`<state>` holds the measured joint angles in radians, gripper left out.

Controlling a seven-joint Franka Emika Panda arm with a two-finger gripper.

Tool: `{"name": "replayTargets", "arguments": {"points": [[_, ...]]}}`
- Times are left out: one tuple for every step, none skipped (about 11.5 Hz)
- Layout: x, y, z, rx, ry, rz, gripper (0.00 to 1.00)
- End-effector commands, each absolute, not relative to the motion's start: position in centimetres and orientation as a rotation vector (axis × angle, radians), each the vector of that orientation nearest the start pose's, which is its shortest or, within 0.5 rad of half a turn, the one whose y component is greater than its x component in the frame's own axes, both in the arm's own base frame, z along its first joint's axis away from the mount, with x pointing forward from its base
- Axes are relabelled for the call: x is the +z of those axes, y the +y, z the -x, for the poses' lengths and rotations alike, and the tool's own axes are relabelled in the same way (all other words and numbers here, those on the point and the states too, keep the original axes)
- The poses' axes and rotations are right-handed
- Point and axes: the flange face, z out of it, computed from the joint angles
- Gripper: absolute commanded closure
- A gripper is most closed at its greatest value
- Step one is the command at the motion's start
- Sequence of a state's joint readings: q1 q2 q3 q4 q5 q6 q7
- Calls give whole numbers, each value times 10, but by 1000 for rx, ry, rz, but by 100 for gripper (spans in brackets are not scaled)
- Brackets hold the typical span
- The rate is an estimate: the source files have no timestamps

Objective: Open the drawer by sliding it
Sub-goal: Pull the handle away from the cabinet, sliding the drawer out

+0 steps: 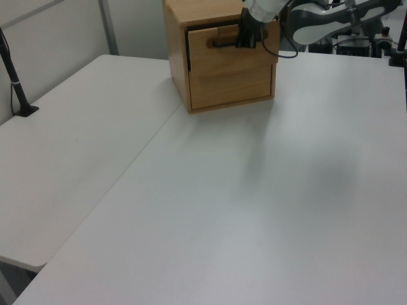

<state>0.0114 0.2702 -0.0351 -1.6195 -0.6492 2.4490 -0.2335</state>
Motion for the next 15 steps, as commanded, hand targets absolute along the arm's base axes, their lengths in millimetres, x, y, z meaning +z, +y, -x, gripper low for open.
{"name": "replayTargets", "arguments": {"points": [[542,17,-655,601,689,-2375,98],[544,28,-652,589,697,-2379,98],[547,40,-644,574,684,-2392,98],[552,51,-640,567,675,-2399,98],[554,59,-636,554,670,-2406,98],[555,70,-632,542,672,-2412,97],[559,74,-629,540,663,-2416,97],[561,79,-626,537,661,-2421,92],[561,84,-625,540,651,-2427,86],[561,89,-624,537,649,-2430,85],[561,90,-624,537,647,-2431,73],[562,89,-624,537,645,-2430,65],[565,89,-624,545,638,-2438,44],[569,91,-623,548,634,-2450,41],[570,94,-621,544,631,-2460,40]]}}
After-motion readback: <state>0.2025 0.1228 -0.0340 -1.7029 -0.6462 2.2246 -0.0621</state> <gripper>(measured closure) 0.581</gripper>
